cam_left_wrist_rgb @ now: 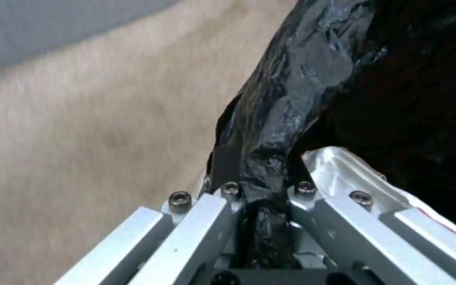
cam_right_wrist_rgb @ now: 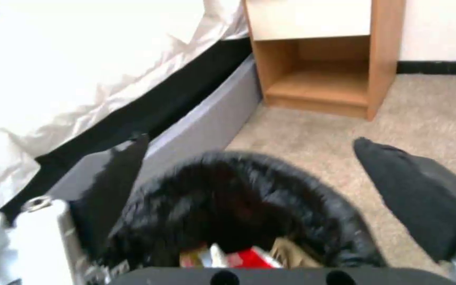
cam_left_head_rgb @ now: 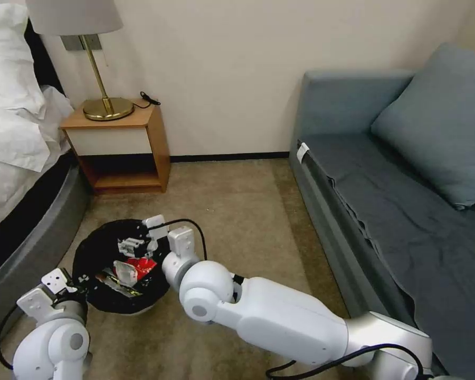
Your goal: Pick up the trash bin, then pick up the garbage on the floor and place it into the trash bin.
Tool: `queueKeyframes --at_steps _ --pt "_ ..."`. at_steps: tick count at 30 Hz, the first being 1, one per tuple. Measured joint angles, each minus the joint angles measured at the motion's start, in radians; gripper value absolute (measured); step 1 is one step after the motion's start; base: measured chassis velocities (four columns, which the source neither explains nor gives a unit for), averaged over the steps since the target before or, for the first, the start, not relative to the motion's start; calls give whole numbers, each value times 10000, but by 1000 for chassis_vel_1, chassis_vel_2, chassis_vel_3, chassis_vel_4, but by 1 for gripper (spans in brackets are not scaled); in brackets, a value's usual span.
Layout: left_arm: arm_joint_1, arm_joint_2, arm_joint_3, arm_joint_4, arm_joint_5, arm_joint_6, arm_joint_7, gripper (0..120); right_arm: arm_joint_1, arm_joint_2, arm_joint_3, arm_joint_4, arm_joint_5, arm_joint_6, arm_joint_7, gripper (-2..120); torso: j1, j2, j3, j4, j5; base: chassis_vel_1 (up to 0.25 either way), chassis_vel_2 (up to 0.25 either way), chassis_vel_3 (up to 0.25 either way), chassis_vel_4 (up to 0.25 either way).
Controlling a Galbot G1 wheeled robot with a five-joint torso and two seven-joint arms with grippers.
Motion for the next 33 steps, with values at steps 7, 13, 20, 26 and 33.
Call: queueKeyframes --at_steps 7,13,20,26,33 --pt "-81 56 -65 785 -483 10 -242 3 -178 -199 159 110 -181 22 0 100 0 0 0 0 -1 0 0 0 0" --pt "-115 57 -65 1196 -519 -46 -209 3 -279 -228 188 123 -260 40 -8 100 0 0 0 0 0 0 0 0 0" --pt "-103 46 -79 1374 -450 -182 -73 3 -348 -268 217 70 -391 69 -54 100 0 1 0 2 1 0 0 0 0" --pt "-27 51 -109 1289 -34 -358 337 20 -406 -267 264 21 -442 80 -70 100 0 0 0 0 -1 0 0 0 0" --pt "295 93 -186 871 751 -483 1362 42 -435 -304 345 27 -458 84 -79 100 0 1 0 1 0 0 0 0 0"
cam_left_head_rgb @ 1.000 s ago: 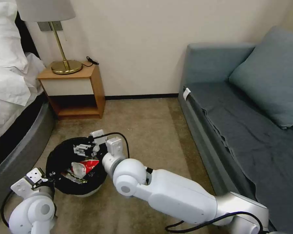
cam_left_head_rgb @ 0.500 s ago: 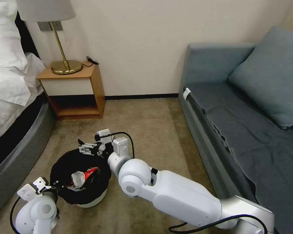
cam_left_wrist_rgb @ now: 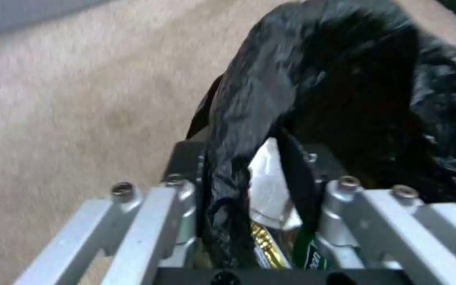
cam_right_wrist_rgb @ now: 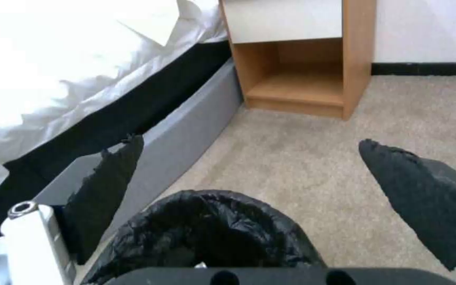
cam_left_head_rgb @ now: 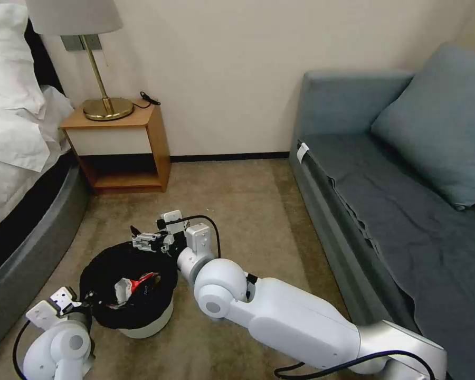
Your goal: Pick up the trash bin, then pick up the garbage on the floor and place it into the trash bin.
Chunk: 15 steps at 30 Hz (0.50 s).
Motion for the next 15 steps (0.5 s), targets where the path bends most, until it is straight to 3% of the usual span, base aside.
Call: queueKeyframes --at_steps 2,4,5,6,8,9,10,11,15 --pt "156 9 -49 -131 712 -231 598 51 -4 -13 45 22 -3 2 -2 100 0 0 0 0 -1 0 0 0 0" --pt "354 8 -118 -337 1382 -694 1636 61 -30 -53 166 94 -1 4 -6 100 0 0 0 1 0 0 0 0 0" --pt "354 8 -118 -337 1382 -694 1636 61 -30 -53 166 94 -1 4 -6 100 0 0 0 1 0 0 0 0 0" --pt "440 9 -146 -417 1594 -1011 2188 64 -50 -90 250 147 5 6 -8 100 0 0 0 2 0 0 0 0 0" --pt "648 55 -301 -591 2196 -2454 3966 74 -148 -300 633 412 31 79 -137 100 0 0 0 1 0 0 0 0 0" --pt "687 83 -380 -610 2372 -2897 4513 77 -204 -406 840 530 5 192 -259 100 0 0 0 0 2 0 0 0 0" --pt "687 83 -380 -610 2372 -2897 4513 77 -204 -406 840 530 5 192 -259 100 0 0 0 0 2 0 0 0 0" --pt "722 125 -486 -612 2618 -3506 5213 83 -302 -557 1157 668 -173 349 -437 100 0 0 0 1 1 0 0 0 0" --pt "839 244 -624 -710 3086 -4675 6562 98 -947 -1228 2688 975 -1805 1013 -1412 100 0 0 0 1 1 0 0 0 0"
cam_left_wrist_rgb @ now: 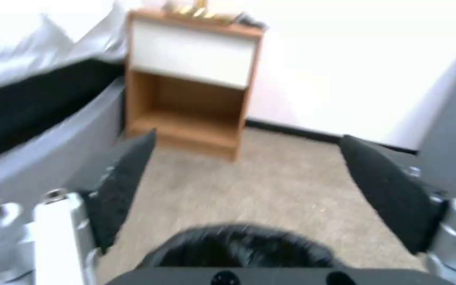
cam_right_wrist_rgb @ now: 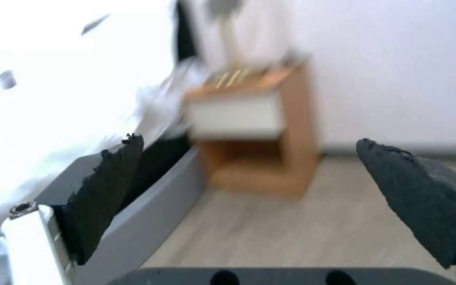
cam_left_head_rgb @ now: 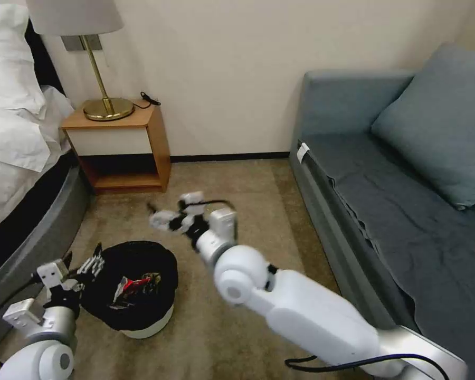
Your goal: Pick up the trash bin, then pick up the garbage on the floor and place it into the trash bin.
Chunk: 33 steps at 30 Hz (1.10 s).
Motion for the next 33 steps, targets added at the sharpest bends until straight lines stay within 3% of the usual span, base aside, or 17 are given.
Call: queueKeyframes --at_steps 1,4,7,13,17,20,28,33 --pt "0 0 0 0 0 0 0 98 0 0 0 0 0 0 0 100 0 0 0 0 0 0 0 0 0" --pt "189 84 61 -368 173 -287 555 100 -817 -951 1475 490 -1789 593 -761 100 0 0 0 -1 2 0 0 0 0" --pt "235 118 212 -629 379 -348 630 100 -1700 -1565 2521 1125 -2748 847 -1054 100 0 0 1 -2 3 0 0 0 0" --pt "290 268 632 -1209 595 -302 441 100 -4367 -2008 5231 3008 -4178 386 -820 100 0 0 0 -4 2 0 0 0 0" --pt "354 341 797 -1399 667 -221 133 100 -5708 -1740 6273 3685 -4928 278 -712 100 0 0 0 -1 1 0 0 0 0" --pt "482 361 1026 -1501 807 -212 -226 100 -7526 -716 7116 4313 -5852 271 -703 100 -1 0 -1 -4 -1 0 0 0 0" --pt "769 546 1412 -1346 933 -462 -577 100 -8858 480 7201 4597 -6835 495 -803 100 -1 1 -1 -1 -2 0 0 0 0" --pt "815 632 1551 -1258 992 -704 -606 100 -9174 756 7129 4584 -7118 695 -877 100 0 0 -1 0 -3 0 0 0 0"
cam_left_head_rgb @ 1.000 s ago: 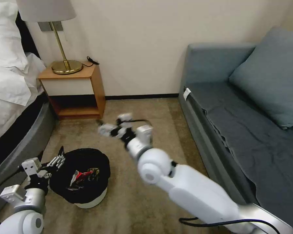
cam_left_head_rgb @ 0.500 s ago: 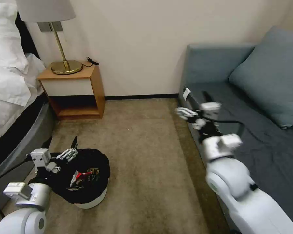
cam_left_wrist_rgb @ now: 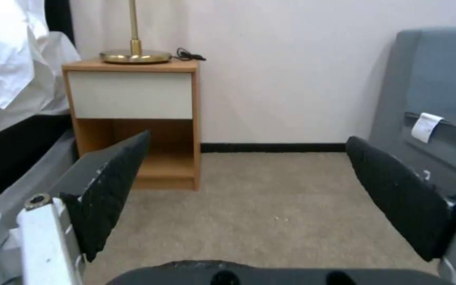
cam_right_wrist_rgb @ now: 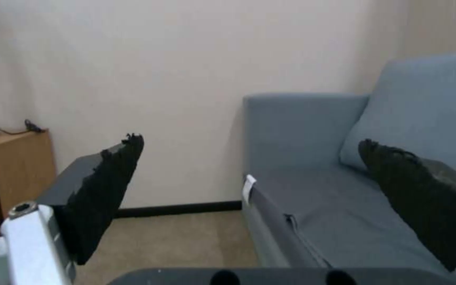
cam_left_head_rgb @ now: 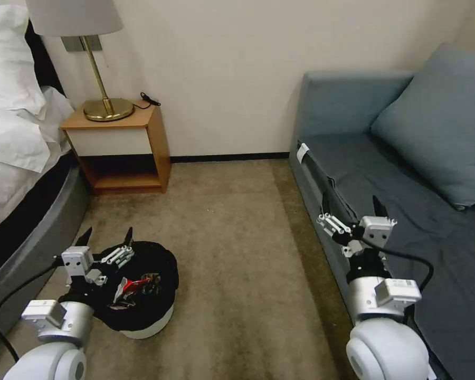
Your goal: Pick up the trash bin, then pick up the garbage on the floor and place it into the trash bin.
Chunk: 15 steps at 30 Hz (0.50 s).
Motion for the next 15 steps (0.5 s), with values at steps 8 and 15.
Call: queueKeyframes --at_steps 8,15 --pt "104 -217 403 98 474 -169 -507 100 -420 144 -216 -189 -216 227 -11 100 0 1 0 0 2 0 0 0 0" --pt "226 -444 651 20 791 -231 -863 100 -480 209 -488 -359 -288 376 87 100 0 0 1 0 3 0 0 0 0"
